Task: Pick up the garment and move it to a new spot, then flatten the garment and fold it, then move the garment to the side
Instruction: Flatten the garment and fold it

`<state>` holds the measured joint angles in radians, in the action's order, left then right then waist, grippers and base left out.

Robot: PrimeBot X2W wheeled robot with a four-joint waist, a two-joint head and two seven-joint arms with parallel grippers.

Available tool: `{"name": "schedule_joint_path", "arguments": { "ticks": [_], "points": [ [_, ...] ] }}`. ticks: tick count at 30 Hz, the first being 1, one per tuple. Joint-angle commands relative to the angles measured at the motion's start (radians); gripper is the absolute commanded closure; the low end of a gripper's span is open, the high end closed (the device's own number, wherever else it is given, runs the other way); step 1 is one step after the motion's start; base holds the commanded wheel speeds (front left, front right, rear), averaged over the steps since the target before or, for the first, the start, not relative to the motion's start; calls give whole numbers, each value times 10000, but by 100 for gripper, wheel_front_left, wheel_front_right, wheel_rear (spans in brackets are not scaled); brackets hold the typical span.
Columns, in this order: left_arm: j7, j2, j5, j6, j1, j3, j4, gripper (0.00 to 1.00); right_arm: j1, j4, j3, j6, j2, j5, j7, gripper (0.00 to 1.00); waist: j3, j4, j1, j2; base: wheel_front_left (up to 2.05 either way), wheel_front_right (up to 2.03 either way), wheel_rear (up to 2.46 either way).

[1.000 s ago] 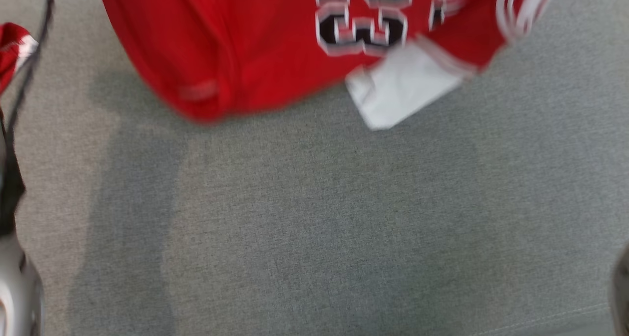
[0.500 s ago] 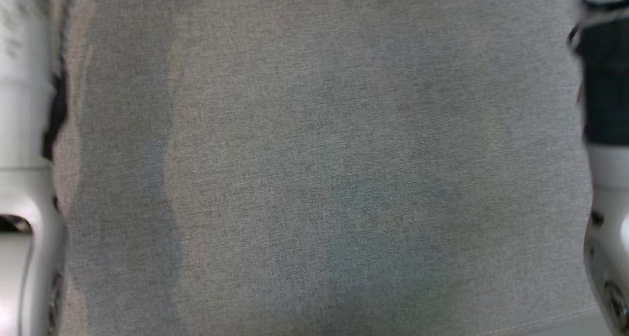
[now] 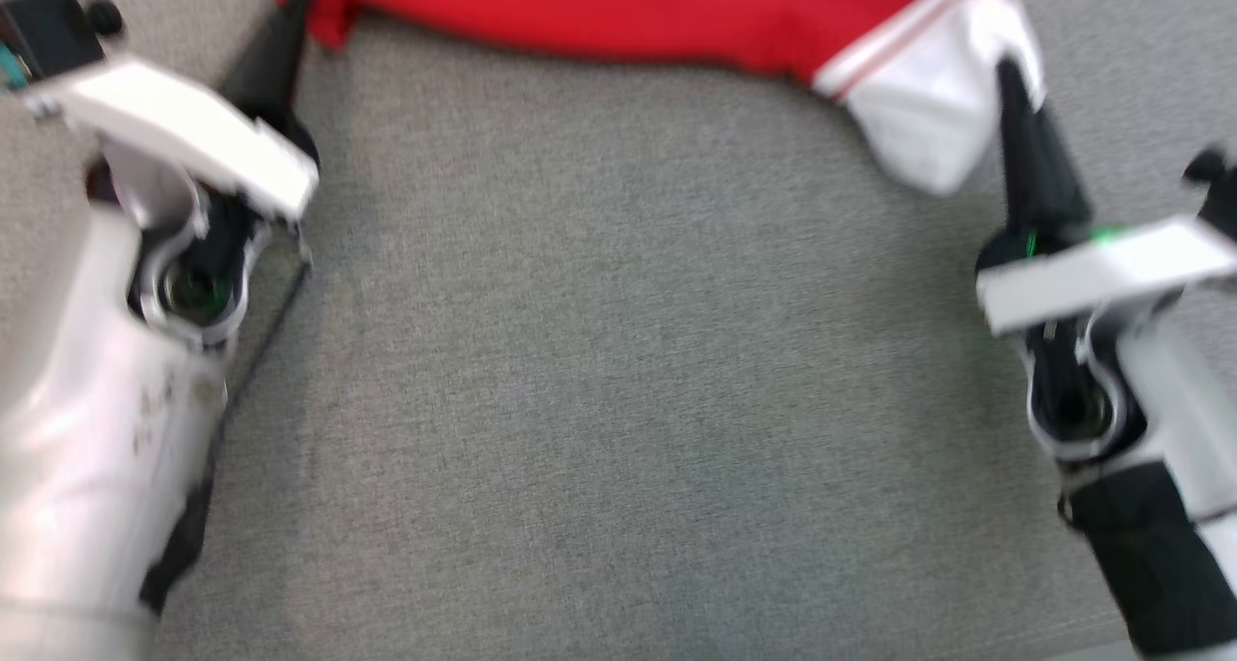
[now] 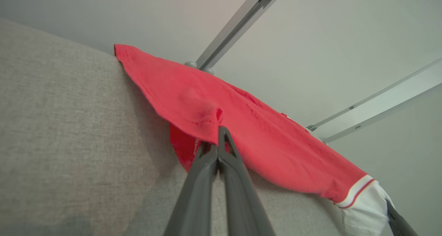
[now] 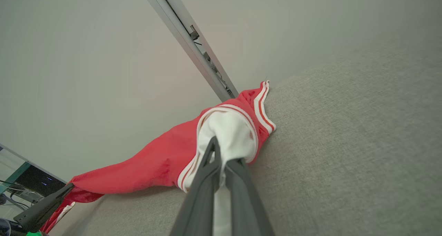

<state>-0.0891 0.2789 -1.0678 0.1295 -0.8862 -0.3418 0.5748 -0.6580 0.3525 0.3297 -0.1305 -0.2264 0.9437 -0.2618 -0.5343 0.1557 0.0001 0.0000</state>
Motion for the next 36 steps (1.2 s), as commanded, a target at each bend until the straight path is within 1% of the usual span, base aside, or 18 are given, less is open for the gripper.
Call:
{"name": "schedule_joint_path", "arguments": {
  "ticks": [1,3,4,5,8,9,13,16,18,20,22,24,27,31,34,36],
  "points": [
    [-291,242,-272,9,761,-88,-471,100,607,-208,198,-4,-285,90,-43,100,642,142,-1,0,0,0,0],
    [-615,437,-635,9,1686,-75,-1265,100,1324,-381,464,-4,-476,276,-44,100,1032,202,-1,0,0,0,0],
    [-779,519,-838,-85,2209,-24,-1761,100,1666,-431,556,-4,-625,297,-44,100,1221,227,-1,0,0,0,0],
    [-863,659,-957,-210,2742,31,-2289,100,1974,-473,626,-4,-712,358,-44,100,1430,263,-1,0,0,0,0],
    [-1102,1156,-1329,-824,4439,265,-4150,100,2805,-660,740,-4,-895,515,-37,100,1950,364,-1,0,0,0,0],
    [-1102,1156,-1329,-824,4439,265,-4150,100,2805,-660,740,-4,-895,515,-37,100,1950,364,-1,0,0,0,0],
    [-1085,1736,-1577,-1880,6921,655,-6908,100,3826,-684,729,-3,-1359,249,-27,100,2479,420,-1,0,0,0,0],
    [-914,1967,-1656,-2634,8824,864,-8695,100,4592,-791,555,-3,-1626,241,61,100,2681,355,-1,0,0,0,0],
    [-641,1846,-1780,-2976,9961,944,-9650,100,5132,-926,426,-3,-1830,216,145,100,2755,292,-1,0,0,0,0],
    [-344,1660,-1808,-3157,10922,873,-10353,100,5704,-1054,259,-3,-1976,251,268,100,2785,202,-1,0,0,0,0],
    [4,1399,-1773,-3209,11697,737,-10804,100,6347,-1332,105,-3,-2078,359,442,100,2803,94,-1,0,0,0,0],
    [358,1062,-1801,-3160,12279,581,-11057,100,6934,-1700,-80,-3,-2198,496,649,100,2774,18,-1,0,0,0,0],
    [691,750,-1781,-3013,12604,412,-11102,100,7469,-2276,-473,-4,-2235,749,933,100,2656,-46,-1,0,0,0,0],
    [516,686,-1502,-2990,11854,129,-10669,100,7194,-2608,-847,-4,-2070,655,1423,100,2537,-79,-1,0,0,0,0],
    [193,757,-1360,-3179,10918,166,-10269,100,6596,-2669,-1107,-3,-1930,555,1877,100,2446,-101,-1,0,0,0,0],
    [-40,813,-1316,-3295,10136,264,-9918,100,6090,-2503,-1268,-3,-1874,238,2215,100,2365,-85,-1,0,0,0,0]
  ]
}}
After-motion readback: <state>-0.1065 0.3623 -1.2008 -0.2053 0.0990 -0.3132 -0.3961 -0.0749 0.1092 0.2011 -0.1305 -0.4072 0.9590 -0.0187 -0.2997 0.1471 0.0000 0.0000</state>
